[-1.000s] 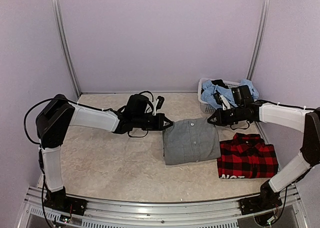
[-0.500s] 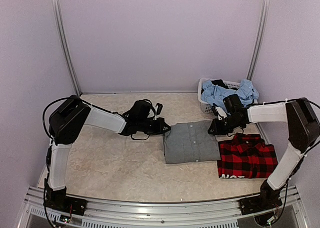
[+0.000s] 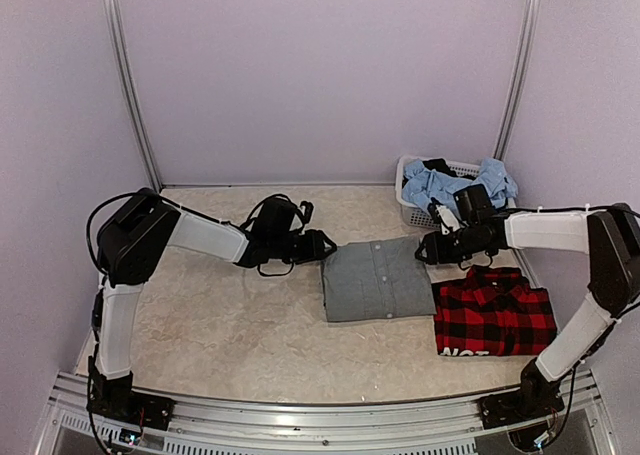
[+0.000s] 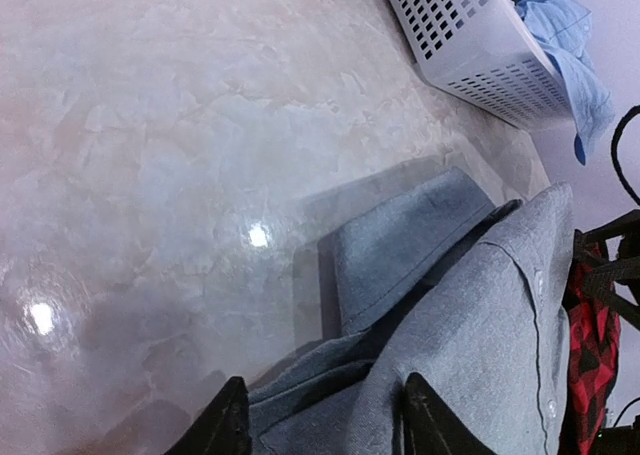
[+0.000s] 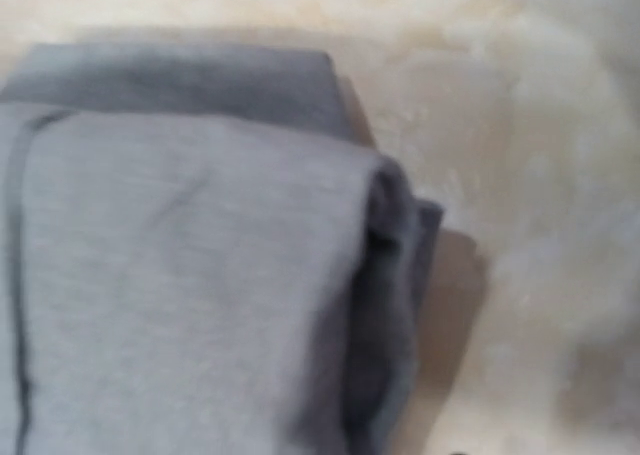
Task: Fold and stack the long sleeve shirts
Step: Smooth out the square-folded shirt at the center of the board.
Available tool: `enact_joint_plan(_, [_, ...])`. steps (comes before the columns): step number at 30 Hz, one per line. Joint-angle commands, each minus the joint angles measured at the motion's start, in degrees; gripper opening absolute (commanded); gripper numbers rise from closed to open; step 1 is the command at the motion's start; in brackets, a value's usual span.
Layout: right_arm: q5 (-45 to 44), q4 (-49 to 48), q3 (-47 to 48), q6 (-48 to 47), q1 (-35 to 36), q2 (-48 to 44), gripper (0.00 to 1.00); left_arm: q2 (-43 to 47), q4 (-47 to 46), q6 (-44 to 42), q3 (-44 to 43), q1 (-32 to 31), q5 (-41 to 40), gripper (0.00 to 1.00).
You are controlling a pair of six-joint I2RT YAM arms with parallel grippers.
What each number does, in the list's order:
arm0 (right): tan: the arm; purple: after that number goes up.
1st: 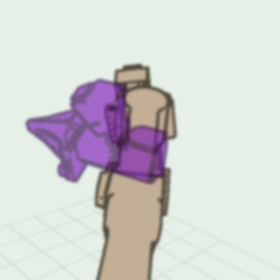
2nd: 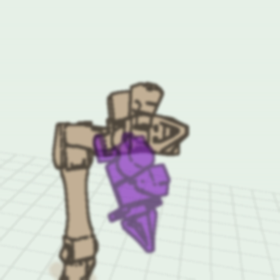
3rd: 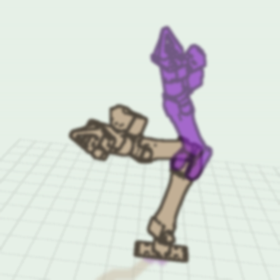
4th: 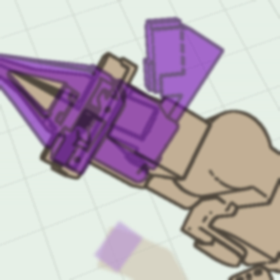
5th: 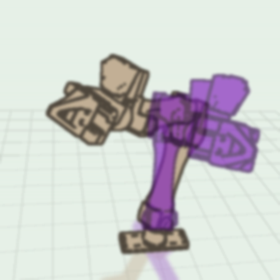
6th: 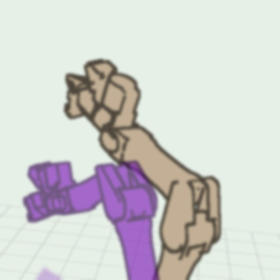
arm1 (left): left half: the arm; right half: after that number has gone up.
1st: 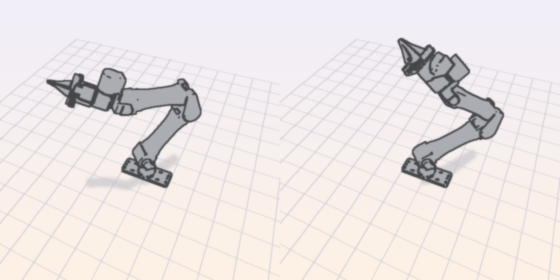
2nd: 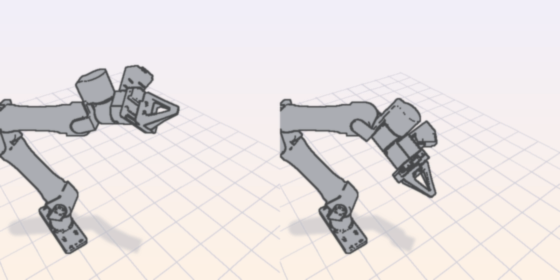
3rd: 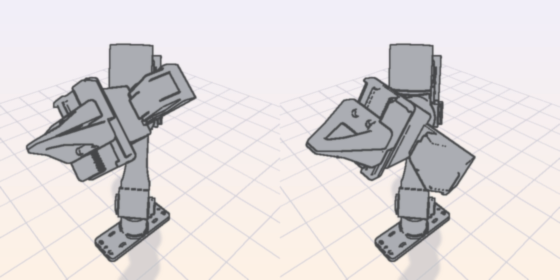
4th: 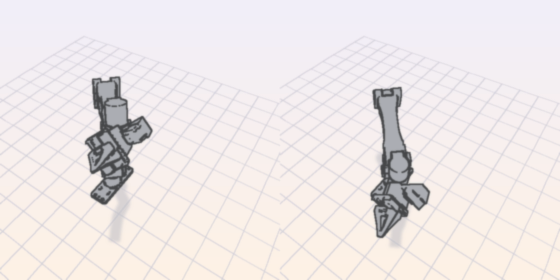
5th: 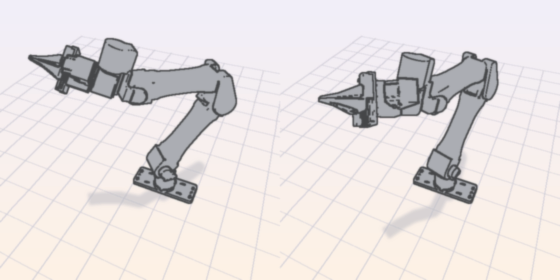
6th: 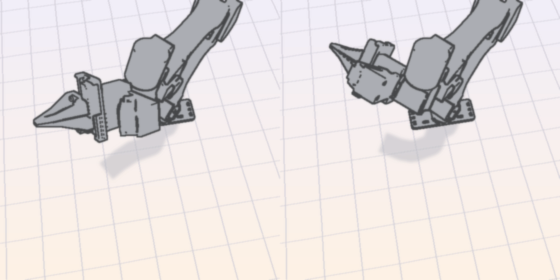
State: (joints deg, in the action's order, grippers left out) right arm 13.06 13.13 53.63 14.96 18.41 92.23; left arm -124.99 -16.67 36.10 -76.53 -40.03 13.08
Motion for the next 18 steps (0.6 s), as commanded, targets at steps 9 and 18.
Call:
enact_joint_plan(9, [5.97,-4.86,0.6,-0.42,1.6,-2.89,0.51,9.79,-3.81,-2.69,7.22,-0.05,-2.12,0.6])
enact_joint_plan(18, [11.21,-7.59,4.21,-0.92,1.79,3.65,0.51,14.7,-9.91,-3.61,11.32,-5.09,1.66,0.64])
